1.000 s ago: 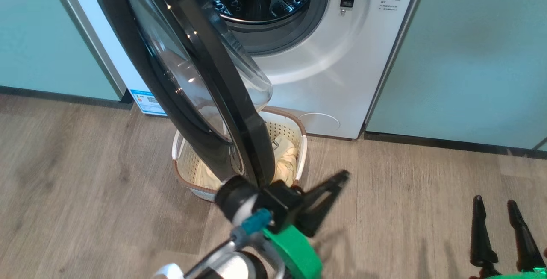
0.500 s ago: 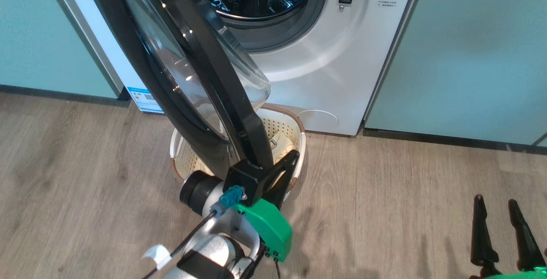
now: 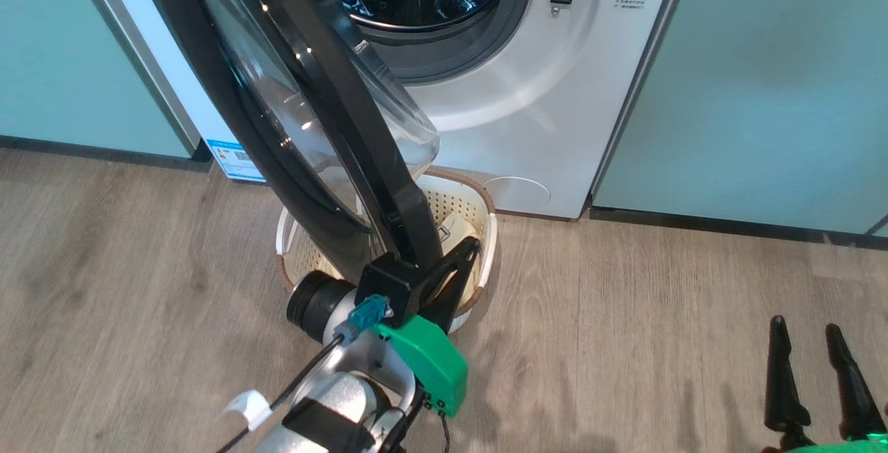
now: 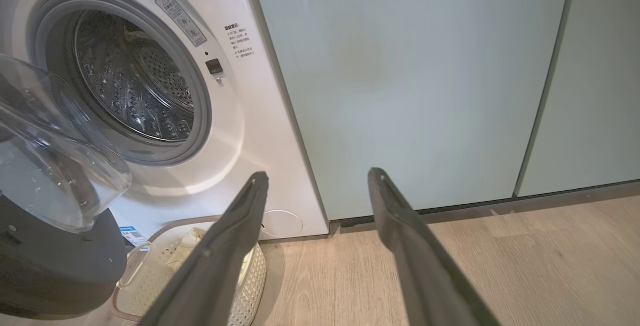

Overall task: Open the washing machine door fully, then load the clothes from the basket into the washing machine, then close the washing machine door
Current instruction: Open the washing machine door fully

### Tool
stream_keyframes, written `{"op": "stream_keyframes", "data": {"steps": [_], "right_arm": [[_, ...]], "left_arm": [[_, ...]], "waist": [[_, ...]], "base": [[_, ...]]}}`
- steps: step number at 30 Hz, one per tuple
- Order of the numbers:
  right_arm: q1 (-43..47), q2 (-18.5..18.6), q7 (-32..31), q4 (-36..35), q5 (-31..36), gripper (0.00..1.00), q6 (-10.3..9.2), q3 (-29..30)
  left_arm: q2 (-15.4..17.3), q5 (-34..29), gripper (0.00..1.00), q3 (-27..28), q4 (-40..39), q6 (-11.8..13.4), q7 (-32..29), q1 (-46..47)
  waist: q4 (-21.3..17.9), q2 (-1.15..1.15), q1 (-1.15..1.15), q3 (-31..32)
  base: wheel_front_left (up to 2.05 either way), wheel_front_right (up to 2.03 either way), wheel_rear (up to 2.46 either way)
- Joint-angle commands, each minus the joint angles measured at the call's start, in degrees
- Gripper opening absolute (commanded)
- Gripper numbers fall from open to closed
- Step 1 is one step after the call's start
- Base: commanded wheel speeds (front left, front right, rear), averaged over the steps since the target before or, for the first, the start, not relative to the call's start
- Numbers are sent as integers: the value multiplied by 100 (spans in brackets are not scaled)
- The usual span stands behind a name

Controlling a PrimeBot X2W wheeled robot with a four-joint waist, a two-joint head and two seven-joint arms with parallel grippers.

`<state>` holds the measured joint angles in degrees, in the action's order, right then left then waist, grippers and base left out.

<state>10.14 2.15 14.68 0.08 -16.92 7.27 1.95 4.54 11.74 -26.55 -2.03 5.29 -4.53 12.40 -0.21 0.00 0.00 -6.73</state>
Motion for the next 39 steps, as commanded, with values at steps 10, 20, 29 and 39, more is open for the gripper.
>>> {"op": "stream_keyframes", "data": {"steps": [10,20,29,39], "right_arm": [[-236,73,32,-182,-45,100,22,-75],[-299,73,32,-178,-61,100,22,-34],[-312,73,32,-170,-67,100,22,-5],[-294,73,32,-180,-4,100,22,23]], "left_arm": [[106,62,0,259,-402,160,0,175],[128,94,0,206,-611,238,-54,32],[156,86,0,162,-649,301,-47,-76],[215,39,0,111,-697,395,-28,-211]], "waist": [[103,0,0,-65],[269,0,0,-151],[447,0,0,-142],[761,0,0,-114]], "base": [[0,0,0],[0,0,0],[0,0,0],[0,0,0]]}}
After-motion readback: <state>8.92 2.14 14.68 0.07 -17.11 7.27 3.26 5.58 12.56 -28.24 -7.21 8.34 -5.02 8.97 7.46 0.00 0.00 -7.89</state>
